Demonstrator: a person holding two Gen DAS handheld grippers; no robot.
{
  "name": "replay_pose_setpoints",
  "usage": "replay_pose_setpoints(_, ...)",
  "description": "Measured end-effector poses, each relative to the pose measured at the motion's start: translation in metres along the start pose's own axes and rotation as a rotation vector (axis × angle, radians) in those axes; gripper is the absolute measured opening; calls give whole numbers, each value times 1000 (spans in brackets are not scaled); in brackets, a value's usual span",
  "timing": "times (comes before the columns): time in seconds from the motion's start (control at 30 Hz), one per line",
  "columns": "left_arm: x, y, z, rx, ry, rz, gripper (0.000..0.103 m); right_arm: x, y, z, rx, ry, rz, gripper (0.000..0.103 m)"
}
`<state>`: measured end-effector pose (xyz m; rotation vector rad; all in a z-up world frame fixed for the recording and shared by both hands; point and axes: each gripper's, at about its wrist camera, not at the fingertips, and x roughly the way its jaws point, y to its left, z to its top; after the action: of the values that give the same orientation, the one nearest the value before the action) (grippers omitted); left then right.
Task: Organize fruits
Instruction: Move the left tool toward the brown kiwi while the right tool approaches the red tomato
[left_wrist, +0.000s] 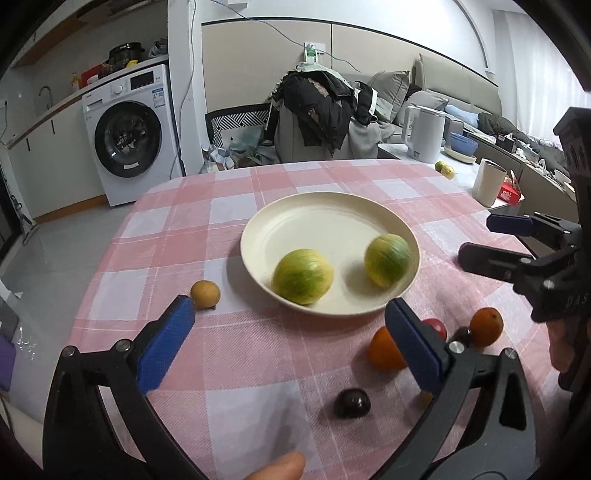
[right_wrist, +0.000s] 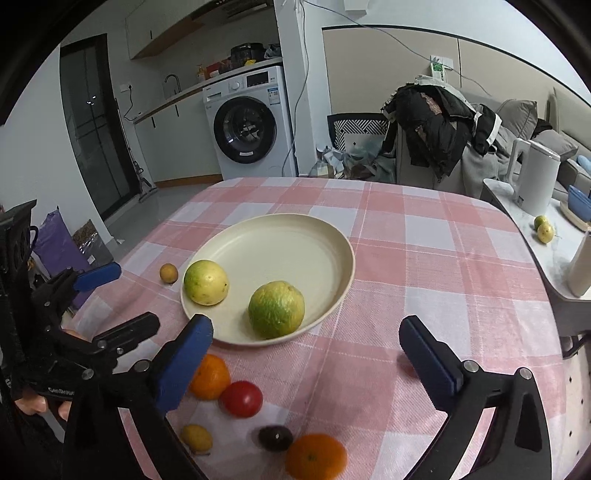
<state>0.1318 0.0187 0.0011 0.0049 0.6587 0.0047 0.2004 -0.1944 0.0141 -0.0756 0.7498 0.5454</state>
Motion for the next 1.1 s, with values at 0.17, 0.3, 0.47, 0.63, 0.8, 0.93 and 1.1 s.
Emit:
replay_pose_setpoints(0.17, -15, 7, -9, 1, -10, 4, 103, -11, -2, -6, -1, 9, -16, 103)
replay_pose_setpoints(0.3, -18, 15, -12, -24, 1, -5, 103, -17, -5, -11, -2, 0, -20, 103)
replay_pose_setpoints(0.47, -14, 26, -12, -49, 8, 8, 103, -17, -9, -15, 4, 0, -17, 103)
replay_pose_setpoints(0.63, -9, 32, -13, -59, 17, 20, 103, -15, -10, -18, -8, 13, -23, 103)
replay_pose_setpoints(0.8, -3, 38, -11, -87, 25, 23, 103, -16, -19, -18, 3, 15, -38, 103)
replay_pose_setpoints(0.93, 1, 40, -10, -90, 29, 41, 103, -16, -28, -17, 23, 15, -49, 103)
replay_pose_setpoints(1.1, 5, 43, -8, -95, 32, 54, 103, -15, -40, -17, 60, 24, -60, 103)
